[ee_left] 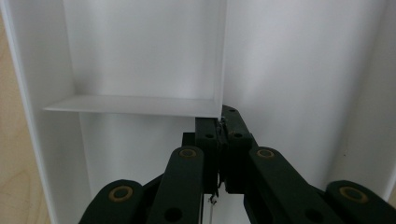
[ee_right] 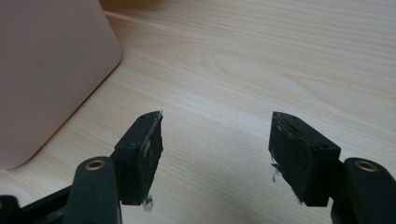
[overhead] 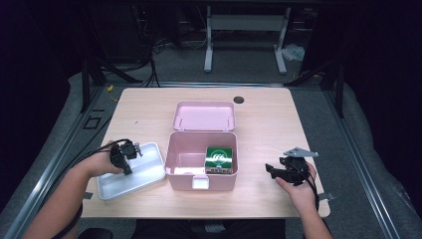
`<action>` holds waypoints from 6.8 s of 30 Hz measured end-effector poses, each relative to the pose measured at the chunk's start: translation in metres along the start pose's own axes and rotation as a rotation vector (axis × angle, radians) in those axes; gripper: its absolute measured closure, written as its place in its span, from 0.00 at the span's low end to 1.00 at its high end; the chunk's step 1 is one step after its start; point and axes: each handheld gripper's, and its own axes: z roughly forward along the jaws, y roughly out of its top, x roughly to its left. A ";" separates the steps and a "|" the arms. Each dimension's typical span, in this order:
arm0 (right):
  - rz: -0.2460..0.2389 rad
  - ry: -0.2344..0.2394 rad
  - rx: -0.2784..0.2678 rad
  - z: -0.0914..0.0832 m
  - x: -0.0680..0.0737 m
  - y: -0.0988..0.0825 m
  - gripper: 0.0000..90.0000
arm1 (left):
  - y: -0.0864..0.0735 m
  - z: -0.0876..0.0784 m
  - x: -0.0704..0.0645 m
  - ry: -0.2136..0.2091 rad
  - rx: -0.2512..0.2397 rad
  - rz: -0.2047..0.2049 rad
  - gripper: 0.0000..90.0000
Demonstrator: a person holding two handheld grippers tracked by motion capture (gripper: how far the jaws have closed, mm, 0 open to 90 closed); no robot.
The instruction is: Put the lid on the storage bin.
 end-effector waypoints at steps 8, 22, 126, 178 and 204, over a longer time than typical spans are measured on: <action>0.004 0.009 0.007 0.002 0.001 -0.001 0.38 | 0.003 0.000 0.001 -0.010 0.023 0.016 0.98; 0.014 0.016 0.011 0.003 -0.001 -0.002 0.38 | -0.006 -0.010 0.004 -0.016 0.020 0.000 0.99; 0.043 0.020 -0.006 0.002 -0.007 -0.004 0.38 | 0.197 -0.147 -0.087 0.073 -0.100 0.420 0.99; 0.041 0.022 -0.001 0.006 -0.005 0.001 0.37 | 0.212 -0.113 -0.101 0.043 -0.102 0.463 0.98; 0.027 0.020 0.011 0.010 -0.003 0.004 0.37 | 0.214 -0.101 -0.102 0.020 -0.069 0.454 0.98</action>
